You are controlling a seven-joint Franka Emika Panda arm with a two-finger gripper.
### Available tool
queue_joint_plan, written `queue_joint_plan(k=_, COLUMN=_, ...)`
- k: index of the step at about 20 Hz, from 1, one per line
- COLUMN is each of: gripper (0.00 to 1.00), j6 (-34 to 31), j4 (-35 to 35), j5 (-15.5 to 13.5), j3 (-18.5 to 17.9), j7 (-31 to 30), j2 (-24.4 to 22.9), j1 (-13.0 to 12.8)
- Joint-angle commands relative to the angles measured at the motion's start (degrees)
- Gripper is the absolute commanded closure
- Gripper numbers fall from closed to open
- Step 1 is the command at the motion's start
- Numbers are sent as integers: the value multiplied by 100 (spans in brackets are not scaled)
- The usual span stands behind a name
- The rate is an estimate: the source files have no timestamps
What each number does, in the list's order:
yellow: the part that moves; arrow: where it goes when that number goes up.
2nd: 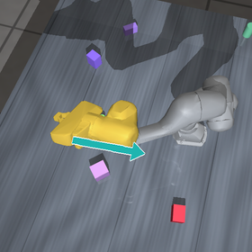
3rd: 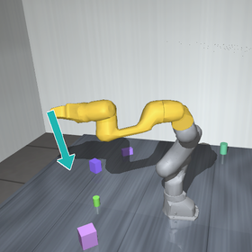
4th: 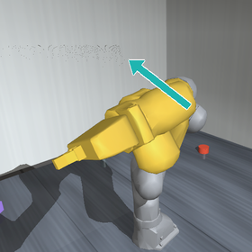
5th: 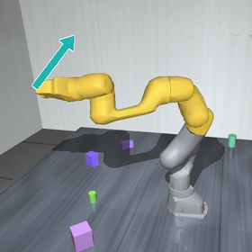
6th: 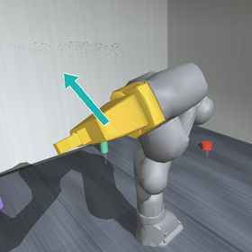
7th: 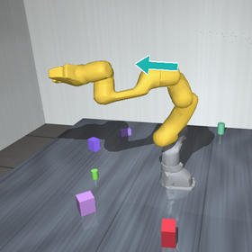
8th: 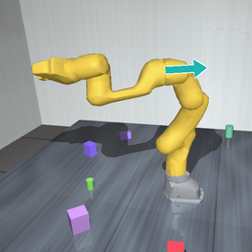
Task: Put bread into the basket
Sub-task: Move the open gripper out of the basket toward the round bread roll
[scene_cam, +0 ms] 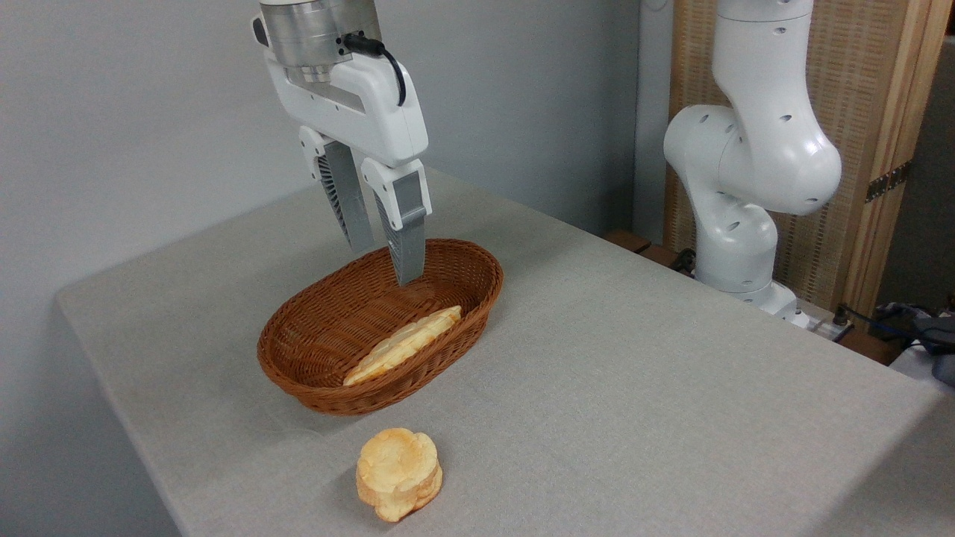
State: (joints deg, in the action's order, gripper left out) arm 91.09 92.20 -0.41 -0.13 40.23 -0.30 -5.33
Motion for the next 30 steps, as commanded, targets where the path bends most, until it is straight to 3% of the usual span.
queue_joint_plan(k=1, gripper=0, j6=13, j4=-98, j5=-20, j3=-188, j7=-50, j2=21, j1=-12)
queue_joint_plan(k=10, gripper=0, j6=23, j4=-97, j5=-2, j3=-189, j7=-50, j2=21, j1=-12)
queue_joint_plan(k=18, gripper=0, j6=418, j4=-1, j5=-20, j3=-224, j7=-68, j2=39, j1=5)
queue_joint_plan(k=23, gripper=0, j6=1005, j4=446, j5=41, j3=-277, j7=-42, j2=4, j1=14)
queue_joint_plan(k=26, gripper=0, j6=1839, j4=877, j5=59, j3=-487, j7=-24, j2=12, j1=14)
queue_joint_plan(k=30, gripper=0, j6=2464, j4=1509, j5=59, j3=-690, j7=178, j2=39, j1=23)
